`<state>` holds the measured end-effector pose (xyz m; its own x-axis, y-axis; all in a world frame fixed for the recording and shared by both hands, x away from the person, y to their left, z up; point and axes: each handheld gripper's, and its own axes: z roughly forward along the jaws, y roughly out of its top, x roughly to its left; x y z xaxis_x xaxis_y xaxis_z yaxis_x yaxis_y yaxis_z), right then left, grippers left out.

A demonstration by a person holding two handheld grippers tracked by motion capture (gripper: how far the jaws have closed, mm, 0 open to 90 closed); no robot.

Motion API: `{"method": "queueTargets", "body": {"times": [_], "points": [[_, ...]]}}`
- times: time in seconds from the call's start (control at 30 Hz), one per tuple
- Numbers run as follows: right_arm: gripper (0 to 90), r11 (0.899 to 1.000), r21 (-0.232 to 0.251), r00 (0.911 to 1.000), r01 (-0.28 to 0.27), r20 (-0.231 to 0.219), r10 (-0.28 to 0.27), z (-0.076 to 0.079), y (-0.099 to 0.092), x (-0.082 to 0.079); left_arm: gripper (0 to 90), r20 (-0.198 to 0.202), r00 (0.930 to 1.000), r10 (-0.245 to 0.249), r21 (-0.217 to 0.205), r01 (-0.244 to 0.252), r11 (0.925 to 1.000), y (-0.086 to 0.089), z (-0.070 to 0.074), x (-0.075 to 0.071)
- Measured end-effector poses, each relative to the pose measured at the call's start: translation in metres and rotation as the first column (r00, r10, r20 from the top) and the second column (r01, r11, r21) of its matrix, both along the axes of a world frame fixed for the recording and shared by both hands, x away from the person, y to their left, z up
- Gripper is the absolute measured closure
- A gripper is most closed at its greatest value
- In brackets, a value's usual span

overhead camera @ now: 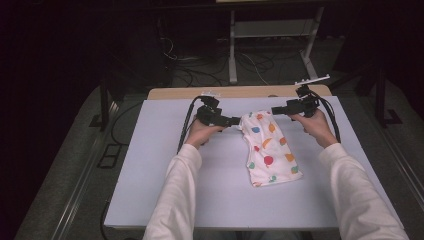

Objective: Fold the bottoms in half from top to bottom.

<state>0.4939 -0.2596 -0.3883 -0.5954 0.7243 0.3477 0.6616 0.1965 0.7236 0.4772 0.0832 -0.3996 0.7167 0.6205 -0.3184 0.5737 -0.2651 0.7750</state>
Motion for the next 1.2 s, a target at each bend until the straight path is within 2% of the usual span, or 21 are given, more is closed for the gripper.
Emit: {"method": "queueTargets", "body": {"times": [0.13,0.27,0.37,0.5,0.6,0.77,0.87,1.0,1.13,1.2], "points": [[0.0,1.0,0.018,0.9999,0.016,-0.006,-0.016,-0.004,-0.002,0.003,0.0,-0.035,0.9991,0.024,-0.008,-0.025,0.9997,0.001,-0.008,0.004],[0.0,1.0,0.004,0.9995,0.024,-0.022,-0.024,-0.009,-0.001,0.006,0.0,-0.062,0.9973,0.038,-0.01,-0.038,0.9992,-0.004,-0.015,0.006],[0.0,0.999,0.013,0.9988,0.033,-0.038,-0.032,-0.014,-0.002,0.009,0.0,-0.101,0.9938,0.047,-0.018,-0.049,0.9986,-0.009,-0.024,0.009],[0.0,0.999,-0.003,0.9975,0.037,-0.061,-0.037,-0.02,0.001,0.012,0.0,-0.136,0.9901,0.036,-0.027,-0.04,0.9988,-0.019,-0.034,0.01],[0.0,0.999,-0.029,0.9966,0.037,-0.073,-0.039,-0.024,0.004,0.014,0.1,-0.148,0.9884,0.032,-0.045,-0.039,0.9982,-0.025,-0.039,0.01],[0.0,0.999,-0.022,0.9921,0.036,-0.12,-0.038,-0.031,0.006,0.016,6.0,-0.149,0.9885,0.025,-0.062,-0.035,0.9975,-0.034,-0.045,0.01],[0.0,0.998,-0.04,0.9903,0.038,-0.132,-0.043,-0.035,0.01,0.017,9.3,-0.159,0.9867,0.033,-0.072,-0.045,0.9964,-0.035,-0.048,0.011],[4.4,0.997,-0.065,0.9888,0.032,-0.144,-0.041,-0.04,0.014,0.018,14.4,-0.159,0.9867,0.033,-0.07,-0.045,0.9966,-0.038,-0.05,0.011],[14.1,0.997,-0.069,0.987,0.043,-0.152,-0.053,-0.043,0.016,0.019,16.2,-0.165,0.9857,0.031,-0.067,-0.043,0.9968,-0.041,-0.052,0.01],[15.2,0.997,-0.064,0.9864,0.053,-0.152,-0.062,-0.044,0.017,0.019,16.9,-0.166,0.9858,0.03,-0.071,-0.042,0.9966,-0.042,-0.053,0.009]]}}
